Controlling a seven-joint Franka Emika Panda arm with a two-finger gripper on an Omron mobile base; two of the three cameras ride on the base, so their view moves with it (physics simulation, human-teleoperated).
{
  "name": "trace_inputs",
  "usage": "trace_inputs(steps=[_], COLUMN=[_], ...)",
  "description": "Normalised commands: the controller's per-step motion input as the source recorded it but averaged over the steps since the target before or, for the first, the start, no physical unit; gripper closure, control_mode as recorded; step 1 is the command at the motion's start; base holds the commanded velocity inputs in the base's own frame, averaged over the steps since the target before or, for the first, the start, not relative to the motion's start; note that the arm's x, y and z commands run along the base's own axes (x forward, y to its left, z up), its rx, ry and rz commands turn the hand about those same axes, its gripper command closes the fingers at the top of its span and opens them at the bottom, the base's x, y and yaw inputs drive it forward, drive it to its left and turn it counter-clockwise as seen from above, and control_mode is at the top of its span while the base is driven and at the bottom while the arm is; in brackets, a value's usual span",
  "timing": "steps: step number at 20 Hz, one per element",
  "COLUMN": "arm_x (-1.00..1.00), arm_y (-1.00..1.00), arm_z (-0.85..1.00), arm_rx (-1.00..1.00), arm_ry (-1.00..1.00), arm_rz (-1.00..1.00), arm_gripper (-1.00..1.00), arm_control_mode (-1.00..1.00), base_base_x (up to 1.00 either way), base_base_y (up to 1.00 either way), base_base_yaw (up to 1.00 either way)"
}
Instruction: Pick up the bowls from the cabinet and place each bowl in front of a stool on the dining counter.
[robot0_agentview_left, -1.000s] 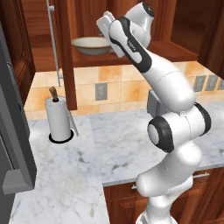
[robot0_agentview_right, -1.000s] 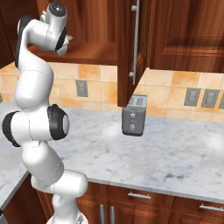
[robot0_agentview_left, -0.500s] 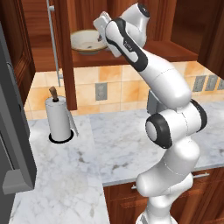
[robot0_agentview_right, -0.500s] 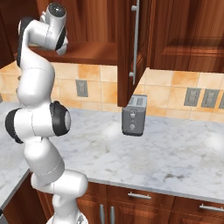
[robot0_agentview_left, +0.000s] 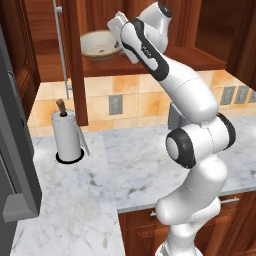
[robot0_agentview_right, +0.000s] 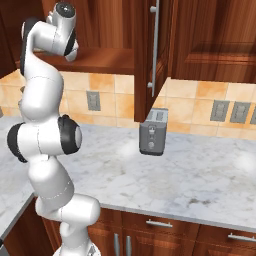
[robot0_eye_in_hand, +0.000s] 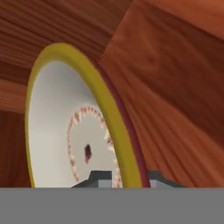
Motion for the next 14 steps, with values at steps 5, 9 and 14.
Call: trace_inputs(steps=[5,9,14], arm_x=[-0.02,-0.14,-0.34], arm_y=[-0.01,-0.02,-0.15], arm_z=[0.12,0.01,0.00], arm_rx=[0.02,0.02,0.01], arm_ry=[0.00,0.00,0.00], arm_rz=[-0.16,-0.19,-0.20], arm_gripper=[1.00,1.00,1.00], arm_control_mode=[-1.00,-1.00,-1.00], base_base_x=[0.00,0.00,0.00], base_base_y=[0.00,0.00,0.00], base_base_yaw=[0.00,0.00,0.00])
